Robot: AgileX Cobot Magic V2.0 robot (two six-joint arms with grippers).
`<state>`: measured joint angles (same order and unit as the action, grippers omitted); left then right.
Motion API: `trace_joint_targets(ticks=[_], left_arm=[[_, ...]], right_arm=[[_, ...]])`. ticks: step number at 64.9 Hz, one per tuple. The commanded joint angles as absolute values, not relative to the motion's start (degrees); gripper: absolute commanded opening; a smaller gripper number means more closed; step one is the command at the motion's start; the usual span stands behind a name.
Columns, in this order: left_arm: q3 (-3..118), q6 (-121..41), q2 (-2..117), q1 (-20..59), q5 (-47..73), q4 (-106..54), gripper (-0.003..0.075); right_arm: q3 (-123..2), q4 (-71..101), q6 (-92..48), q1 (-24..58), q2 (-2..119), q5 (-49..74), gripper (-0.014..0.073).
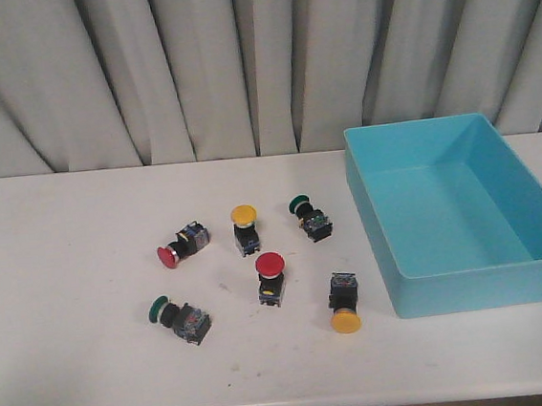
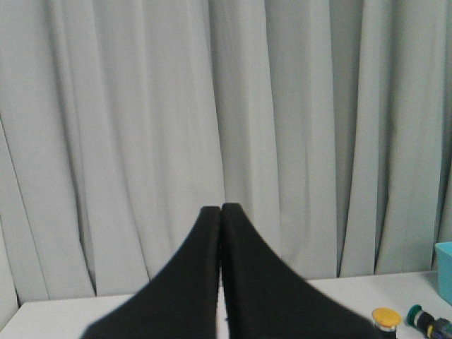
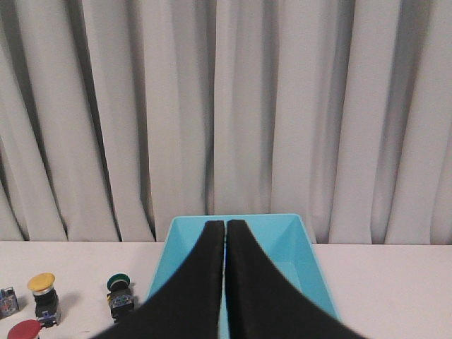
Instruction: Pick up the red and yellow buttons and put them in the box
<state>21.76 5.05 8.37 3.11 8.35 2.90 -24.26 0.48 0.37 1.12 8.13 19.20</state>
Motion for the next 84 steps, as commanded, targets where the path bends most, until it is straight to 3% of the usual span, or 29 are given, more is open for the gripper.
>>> trace_joint_targets(ticks=[1, 15, 29, 55, 66, 78, 84], left_arm=[[28.40, 5.59, 14.05, 2.97, 11.09, 2.67, -0.0006], [32.06, 5.59, 22.90, 2.97, 21.20, 2.67, -0.0006], [32.06, 5.59, 26.05, 2.97, 30.20, 2.67, -0.0006], [32.06, 5.65, 25.99, 2.97, 31.04, 2.67, 0.0022], [32.06, 5.65, 25.99, 2.97, 30.99, 2.67, 0.0190], [32.06, 5.59, 25.99, 2.97, 31.09, 2.67, 0.0468], [32.06, 4.81, 25.99, 2.97, 31.11, 2.67, 0.0538]], right_arm=[[-30.29, 0.00, 0.00, 0.79, 14.44, 17.88, -0.0003], [-34.79, 0.51, 0.00, 0.79, 26.63, 21.21, -0.0003], [-34.70, 0.58, 0.00, 0.79, 34.55, 32.13, -0.0003], [-34.70, 0.00, 0.00, 0.79, 39.14, 32.87, 0.0016], [-34.70, -0.80, 0.00, 0.79, 39.14, 33.19, 0.0150], [-34.70, -1.00, 0.00, 0.79, 39.14, 34.52, 0.0435], [-34.70, -1.00, 0.00, 0.79, 39.14, 35.21, 0.0533]])
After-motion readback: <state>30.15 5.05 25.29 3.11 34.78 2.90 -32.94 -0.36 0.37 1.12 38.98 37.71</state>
